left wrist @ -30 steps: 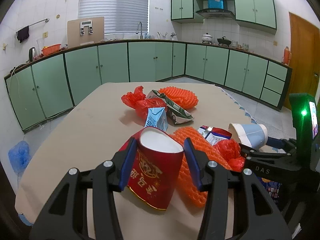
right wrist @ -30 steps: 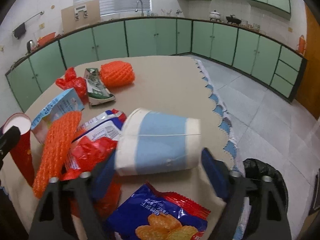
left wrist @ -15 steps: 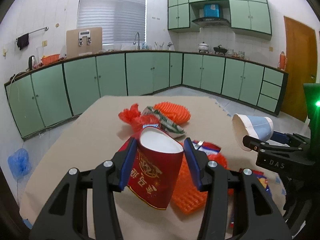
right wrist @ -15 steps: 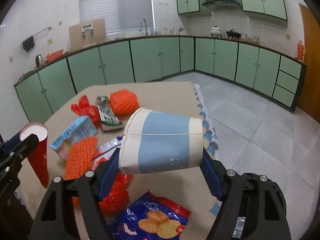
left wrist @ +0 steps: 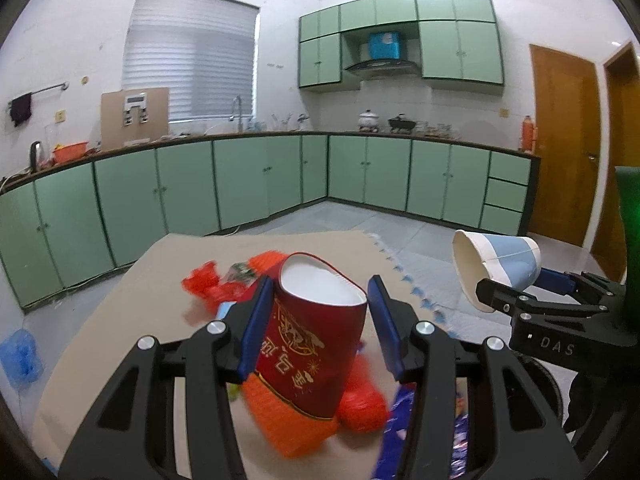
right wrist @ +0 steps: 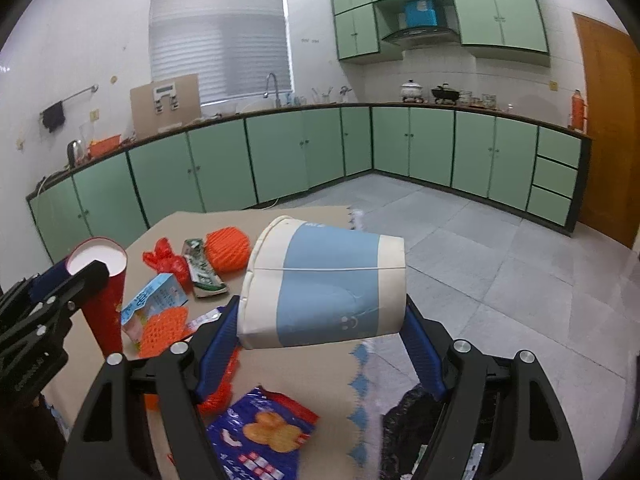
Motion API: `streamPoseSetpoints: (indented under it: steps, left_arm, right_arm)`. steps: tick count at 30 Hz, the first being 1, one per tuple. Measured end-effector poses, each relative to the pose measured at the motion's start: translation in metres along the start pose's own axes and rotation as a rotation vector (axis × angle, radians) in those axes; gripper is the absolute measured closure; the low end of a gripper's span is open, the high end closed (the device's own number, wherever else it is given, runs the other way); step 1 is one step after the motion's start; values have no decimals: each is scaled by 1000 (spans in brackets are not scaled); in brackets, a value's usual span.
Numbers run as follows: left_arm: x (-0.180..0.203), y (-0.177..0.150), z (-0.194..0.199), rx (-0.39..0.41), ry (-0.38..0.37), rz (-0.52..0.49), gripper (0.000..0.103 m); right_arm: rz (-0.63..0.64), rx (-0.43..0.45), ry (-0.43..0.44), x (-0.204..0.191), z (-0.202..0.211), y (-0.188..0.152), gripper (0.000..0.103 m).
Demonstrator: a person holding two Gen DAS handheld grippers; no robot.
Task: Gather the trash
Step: 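Carry both cups over the black bin and open both tools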
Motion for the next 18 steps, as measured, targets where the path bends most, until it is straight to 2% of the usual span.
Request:
streamPoseSetpoints:
  steps: [11, 18]
  left_arm:
    - [77, 3, -18, 4, -140, -19, 56]
    - [129, -2, -21, 8, -244, -36, 56]
  right_arm:
    - [-43, 29, -120, 69, 37, 4, 28]
    - [-90, 32, -212, 120, 61, -5, 28]
Point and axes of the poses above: each gripper's, at about its wrist camera, not at the fingertips, and z roughly against the way its jaws point, x to its right, y to its top, the point moved 4 cm from there along -z, roughly the way its jaws point, and after that the axes turned 6 degrees about x, right-handed, at the moved point
